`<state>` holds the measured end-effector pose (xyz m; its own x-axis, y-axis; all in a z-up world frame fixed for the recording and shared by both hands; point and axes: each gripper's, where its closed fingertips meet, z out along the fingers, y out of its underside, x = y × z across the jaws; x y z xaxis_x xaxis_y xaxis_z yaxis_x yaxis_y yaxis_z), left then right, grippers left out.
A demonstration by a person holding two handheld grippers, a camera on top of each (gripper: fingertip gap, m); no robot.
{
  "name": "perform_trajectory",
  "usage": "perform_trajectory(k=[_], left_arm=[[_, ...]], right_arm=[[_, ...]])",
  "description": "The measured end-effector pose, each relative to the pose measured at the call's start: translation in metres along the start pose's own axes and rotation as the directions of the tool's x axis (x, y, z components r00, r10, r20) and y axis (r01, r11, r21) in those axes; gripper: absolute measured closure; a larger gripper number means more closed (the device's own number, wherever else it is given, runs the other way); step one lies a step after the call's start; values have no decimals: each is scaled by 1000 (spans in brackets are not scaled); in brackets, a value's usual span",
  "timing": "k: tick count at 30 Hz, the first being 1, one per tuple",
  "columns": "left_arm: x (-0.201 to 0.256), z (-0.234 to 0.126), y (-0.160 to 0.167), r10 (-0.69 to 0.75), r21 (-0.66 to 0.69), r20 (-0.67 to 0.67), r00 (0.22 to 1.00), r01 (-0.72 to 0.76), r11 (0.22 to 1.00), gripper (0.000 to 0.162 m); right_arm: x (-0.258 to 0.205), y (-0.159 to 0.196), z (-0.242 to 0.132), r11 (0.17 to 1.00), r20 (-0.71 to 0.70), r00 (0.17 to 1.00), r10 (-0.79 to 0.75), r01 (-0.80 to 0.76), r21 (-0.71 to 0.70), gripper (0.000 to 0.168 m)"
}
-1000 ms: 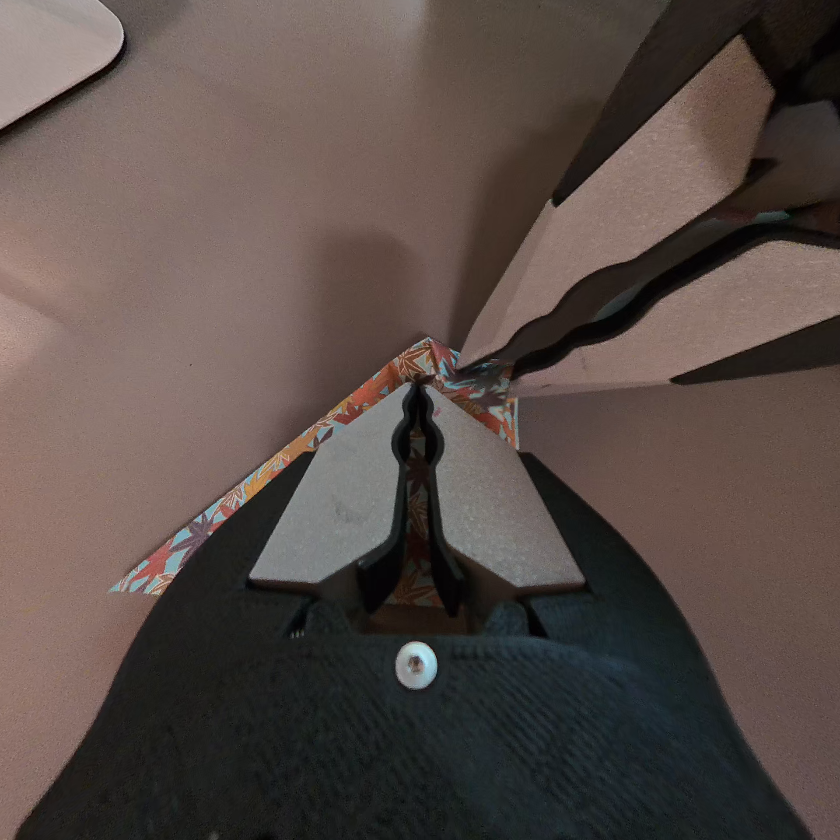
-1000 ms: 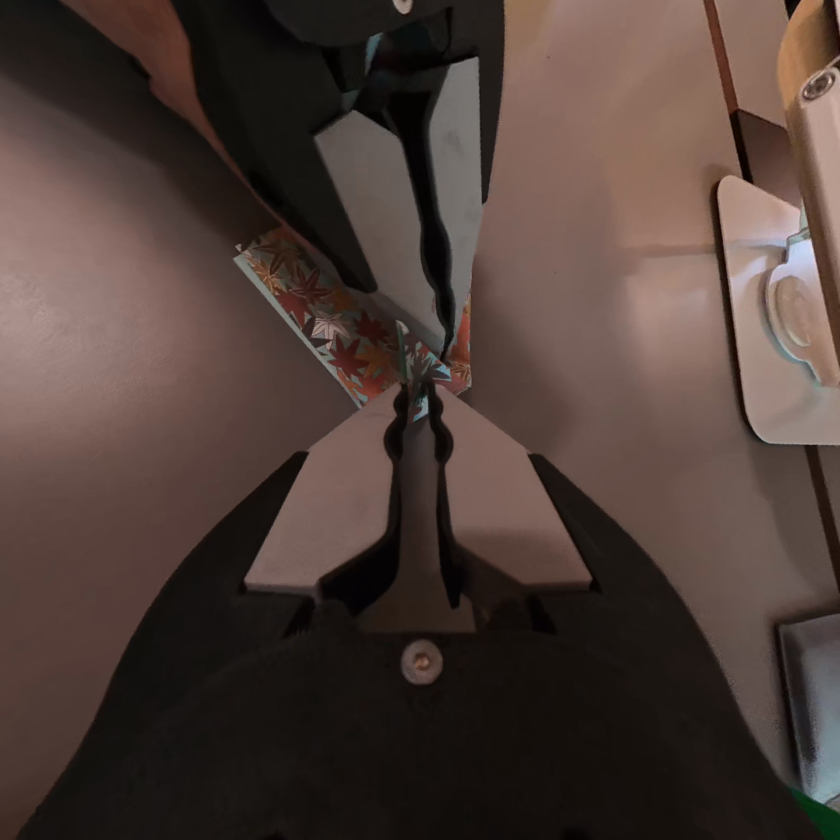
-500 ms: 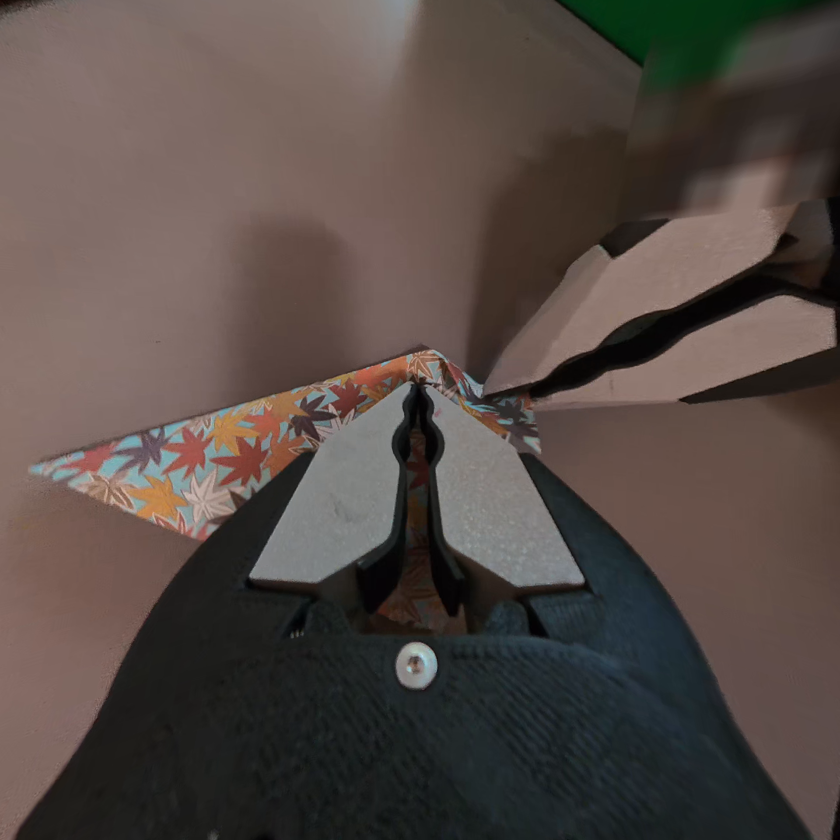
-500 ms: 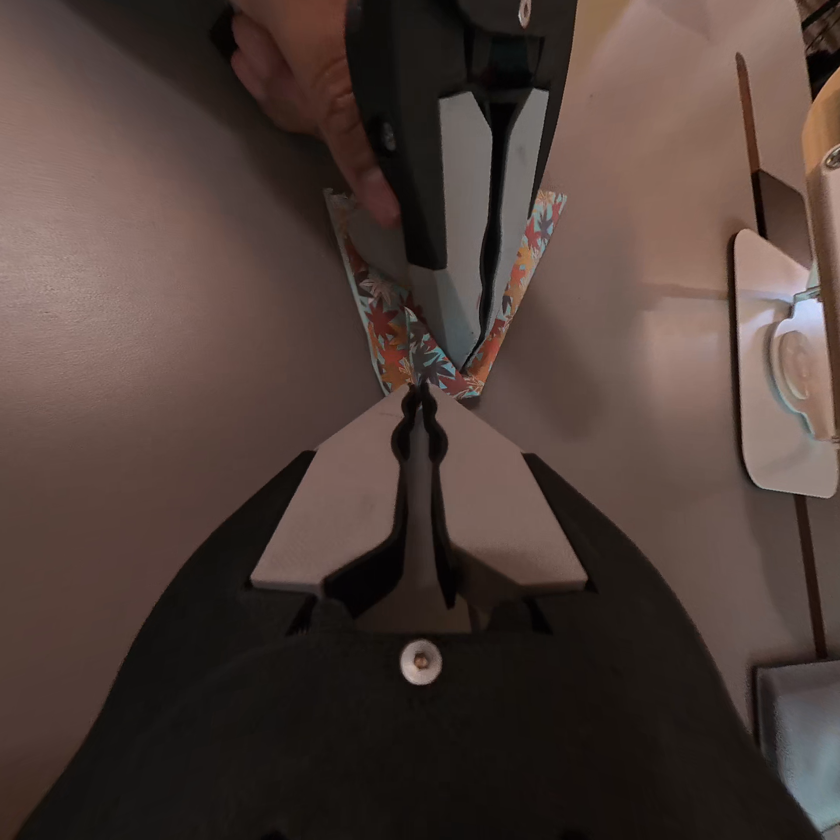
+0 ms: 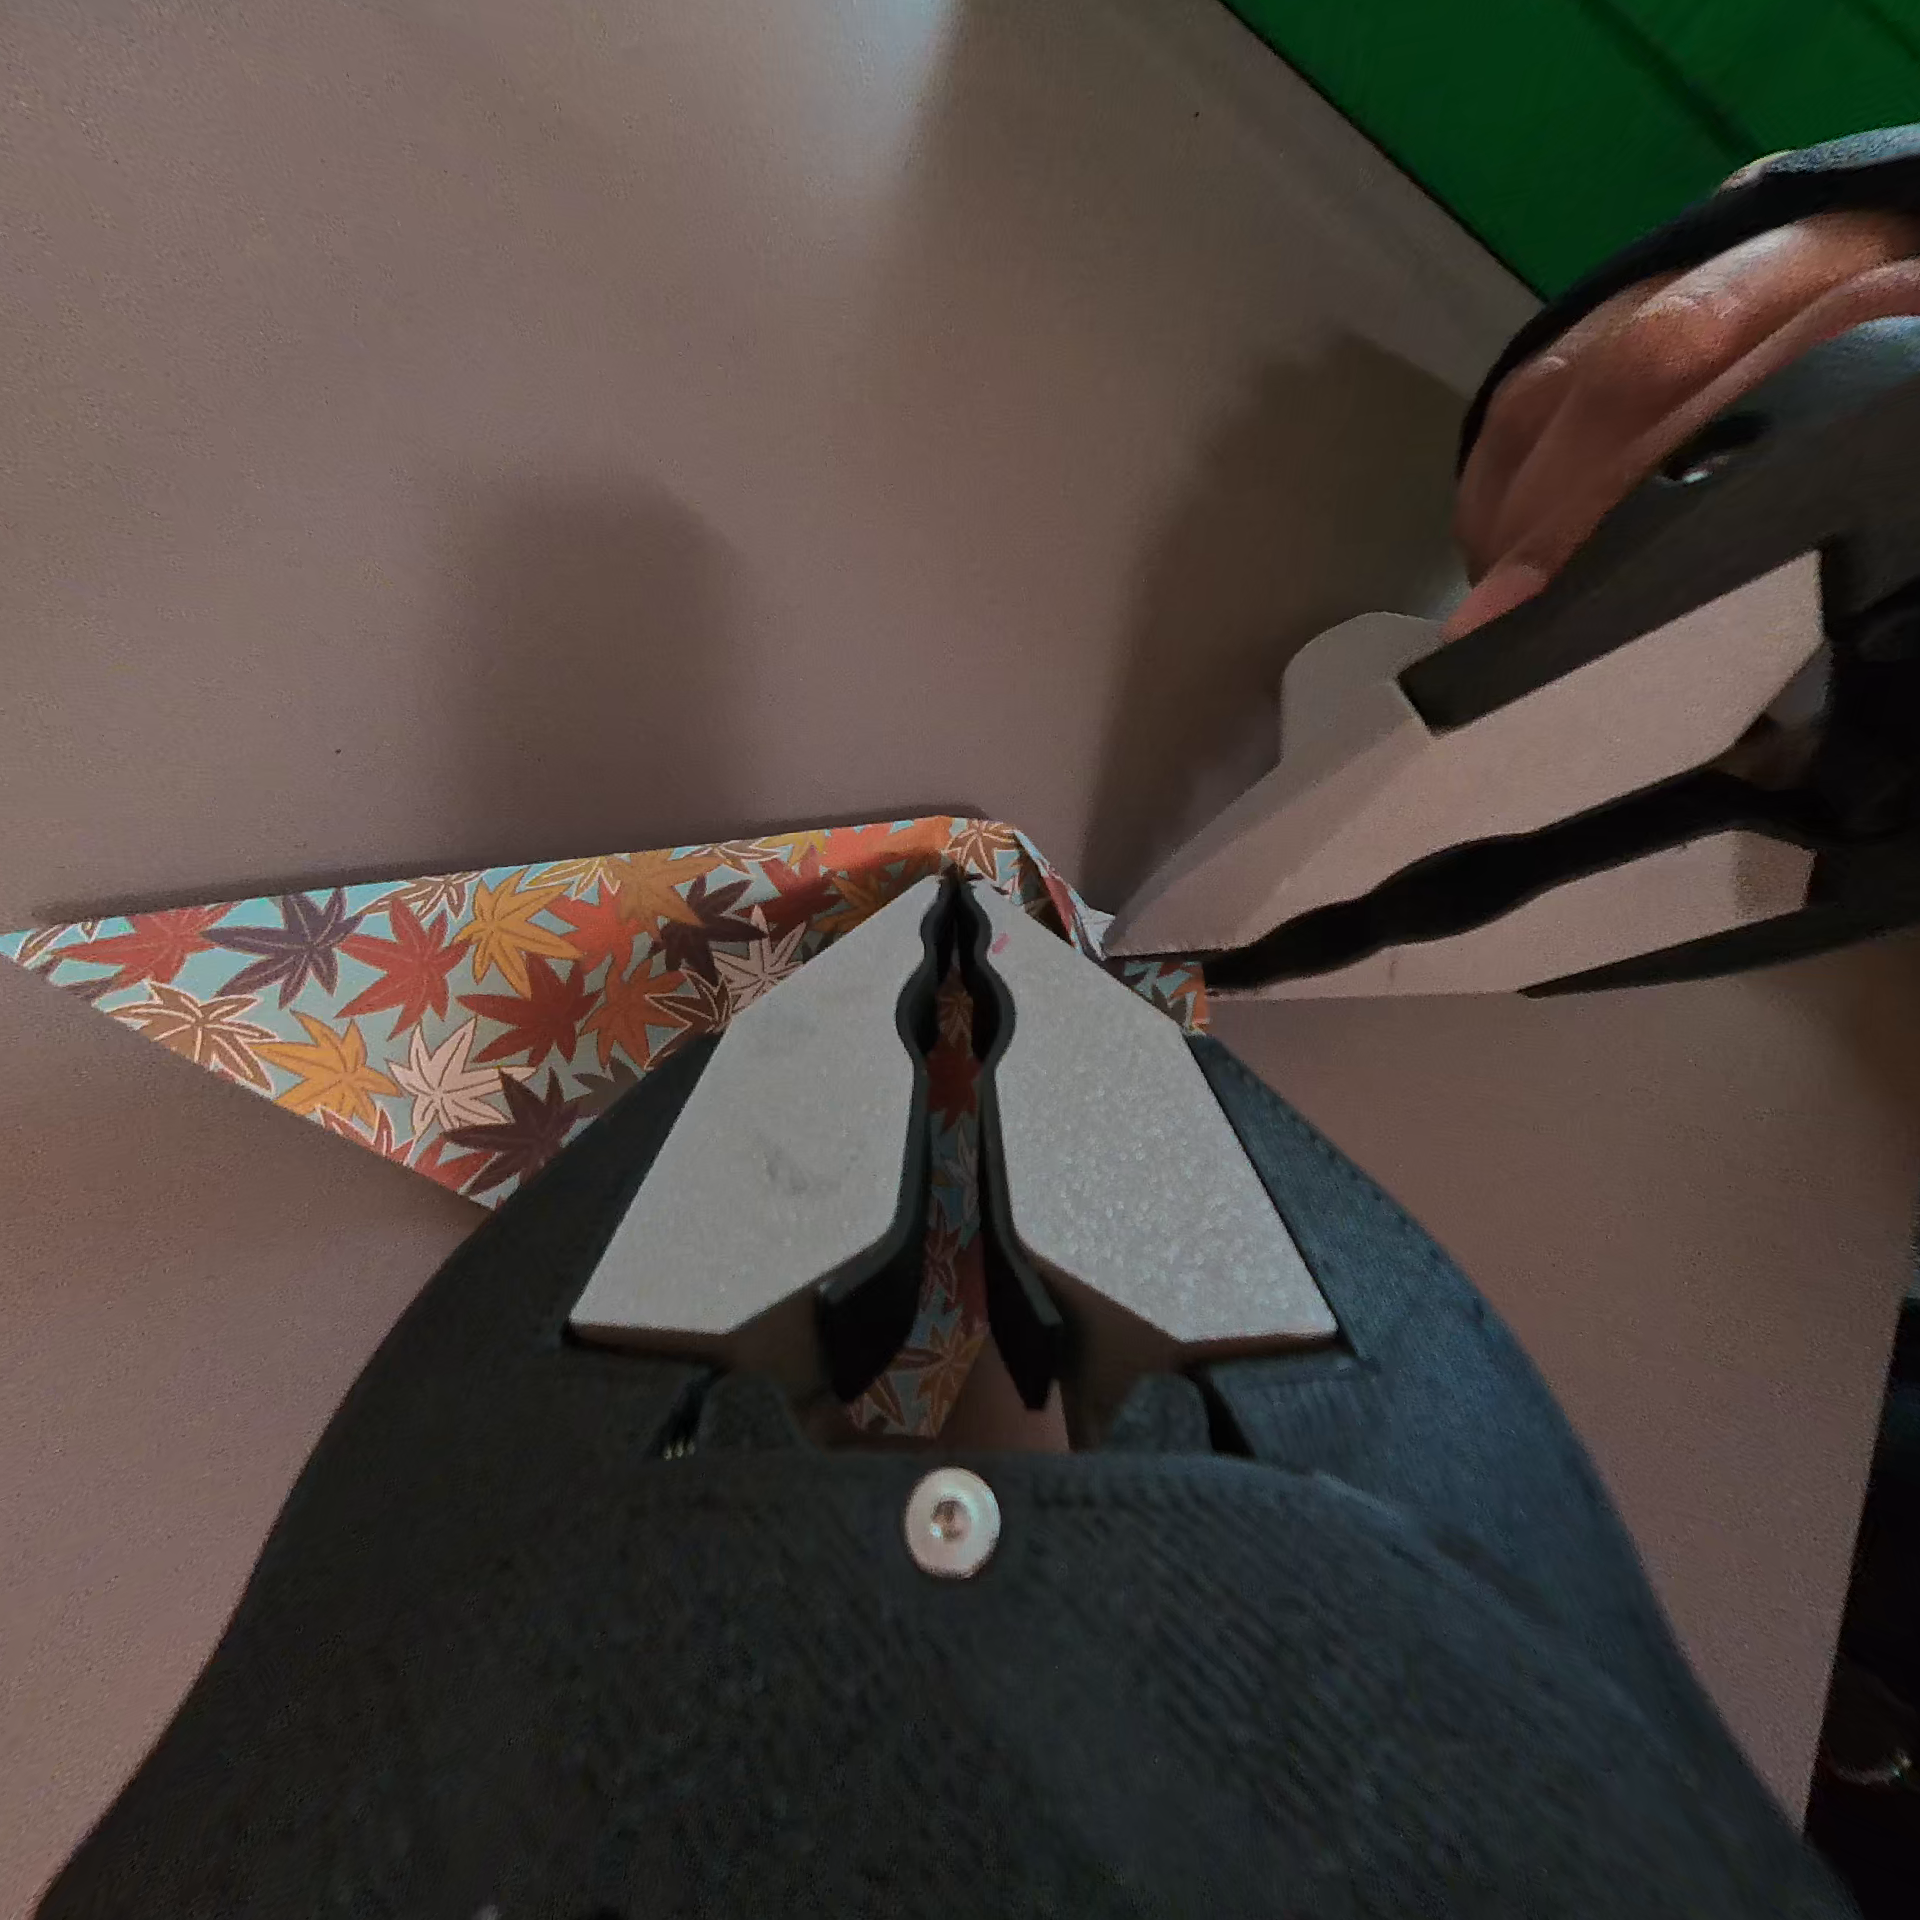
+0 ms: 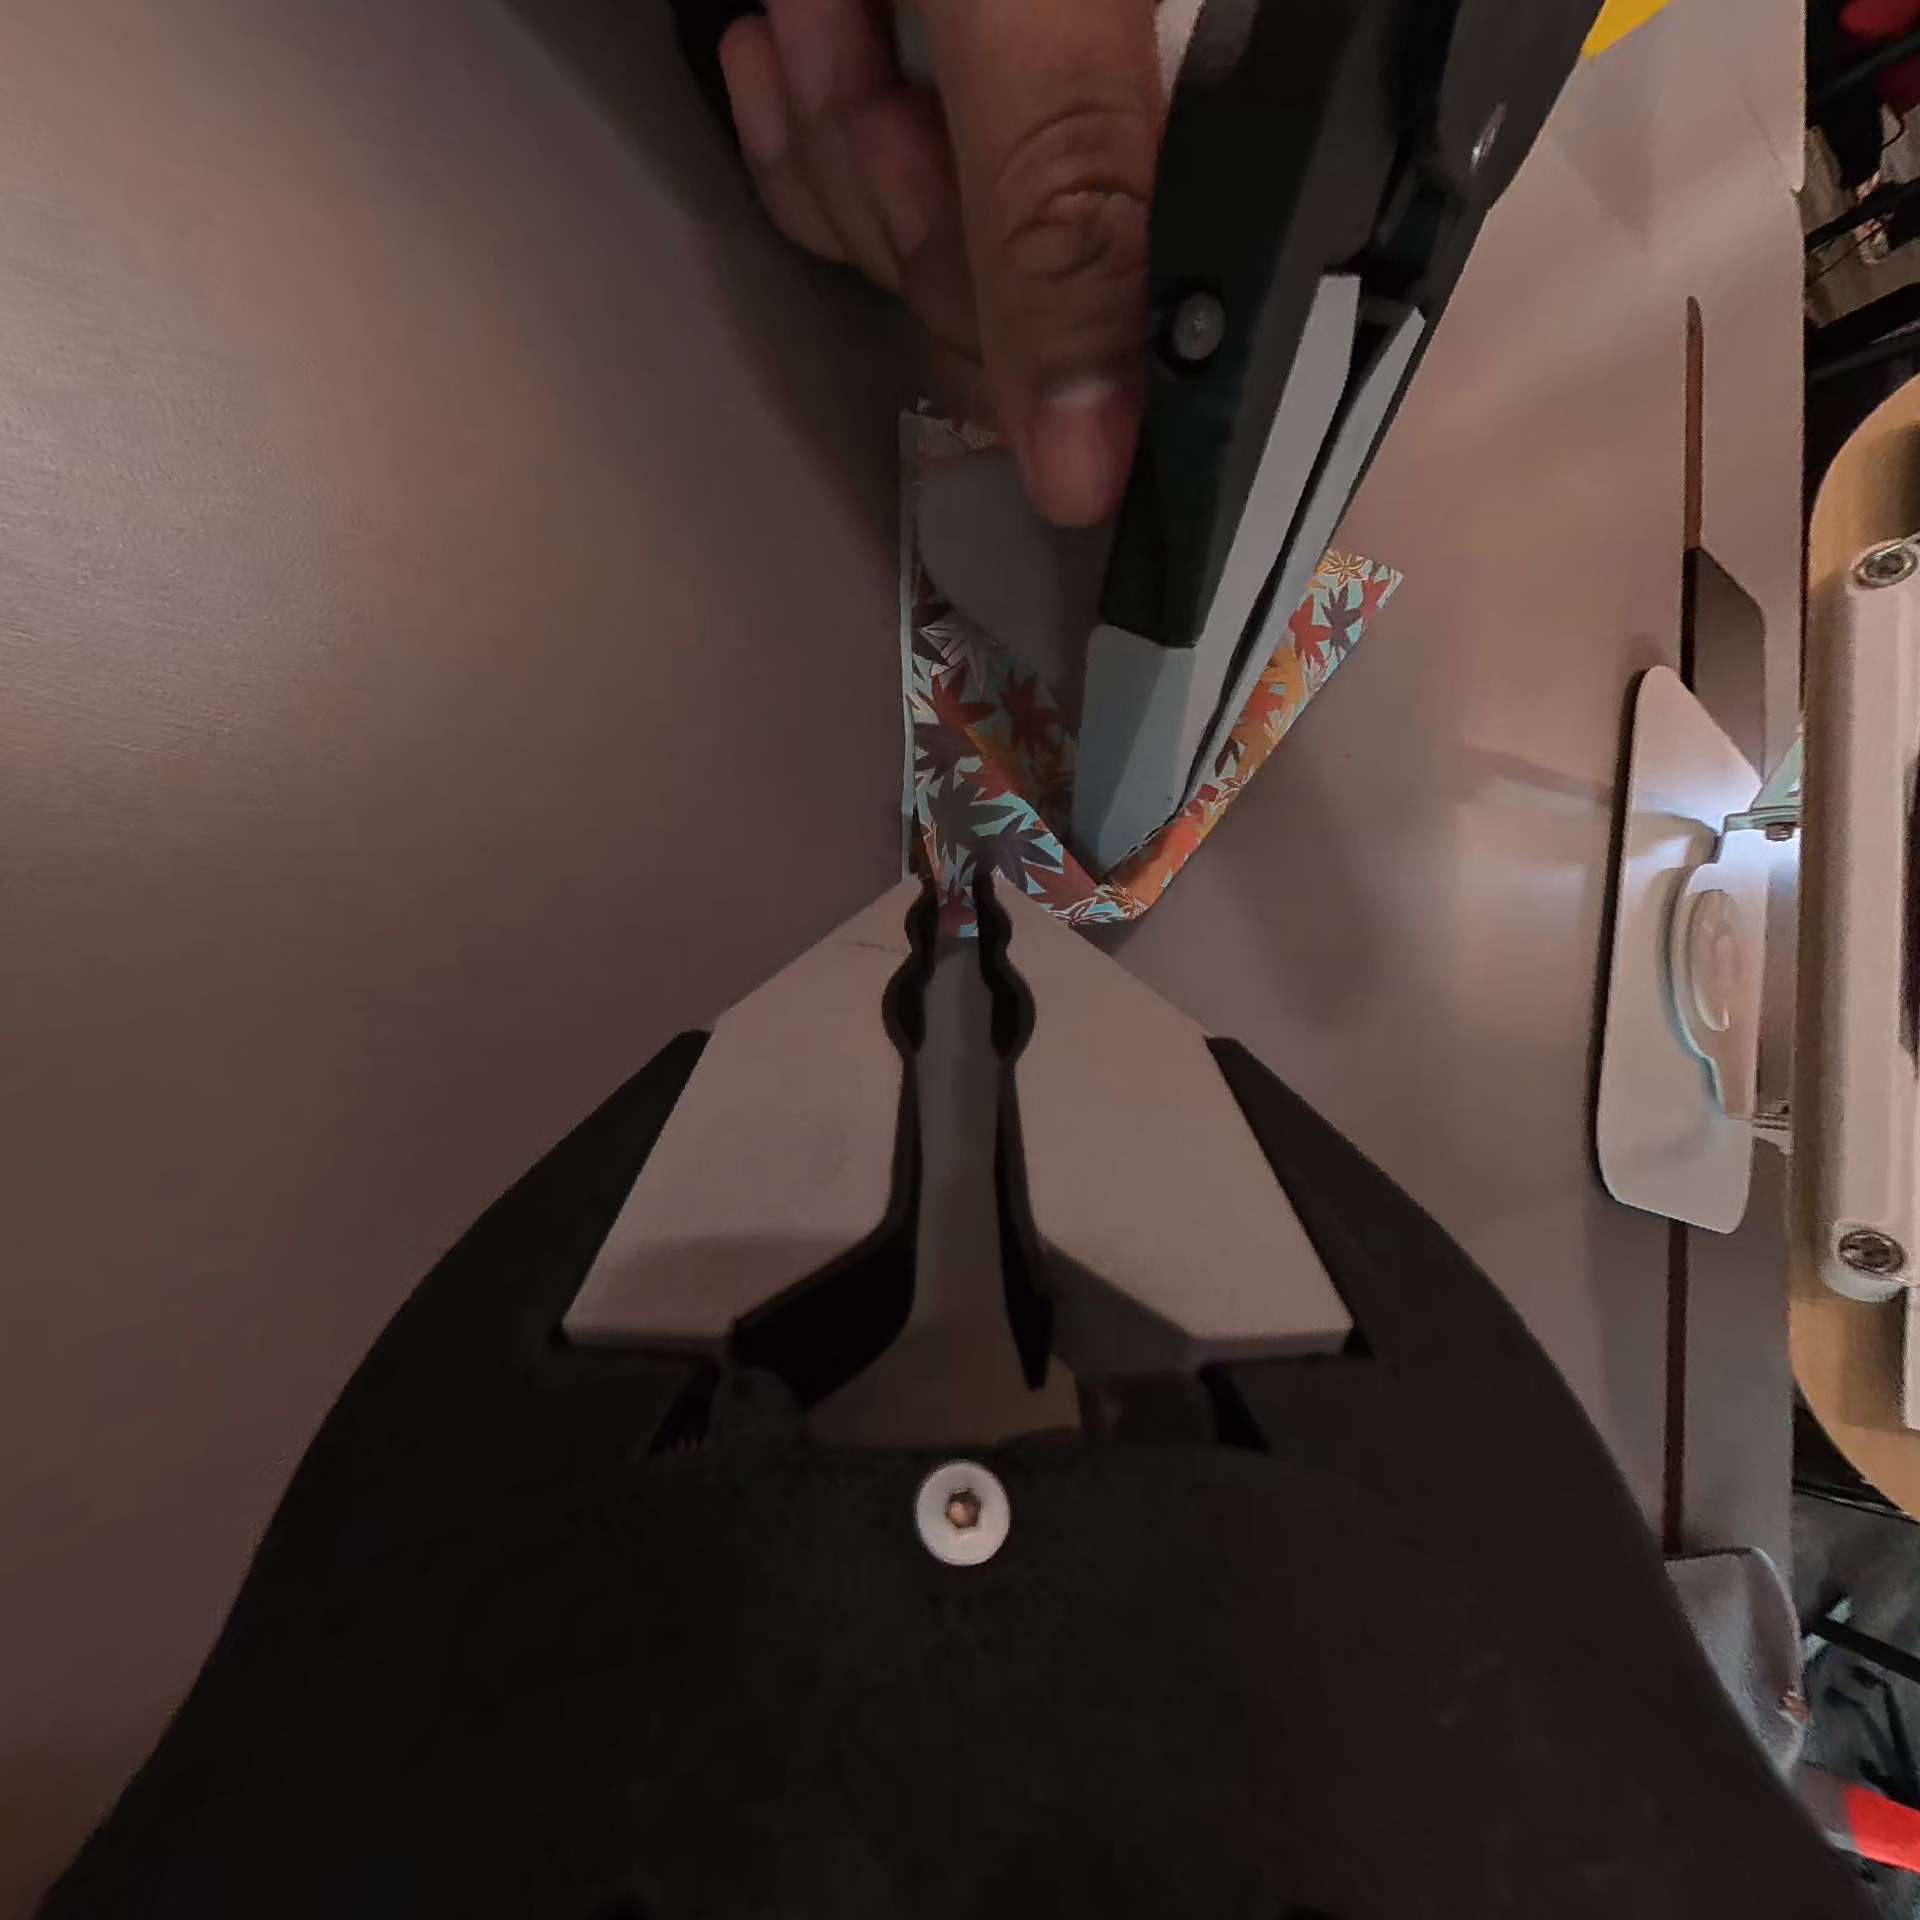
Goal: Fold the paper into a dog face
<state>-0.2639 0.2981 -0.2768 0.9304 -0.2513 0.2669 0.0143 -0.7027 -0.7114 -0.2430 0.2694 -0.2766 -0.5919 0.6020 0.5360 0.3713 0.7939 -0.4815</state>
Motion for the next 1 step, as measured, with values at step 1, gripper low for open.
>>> perform_trajectory(k=[1], left_arm=[[0,0,0,0,1,1,1000,0,1000,162]], right_arm=[[0,0,0,1000,-7,1000,-12,12,0,165]])
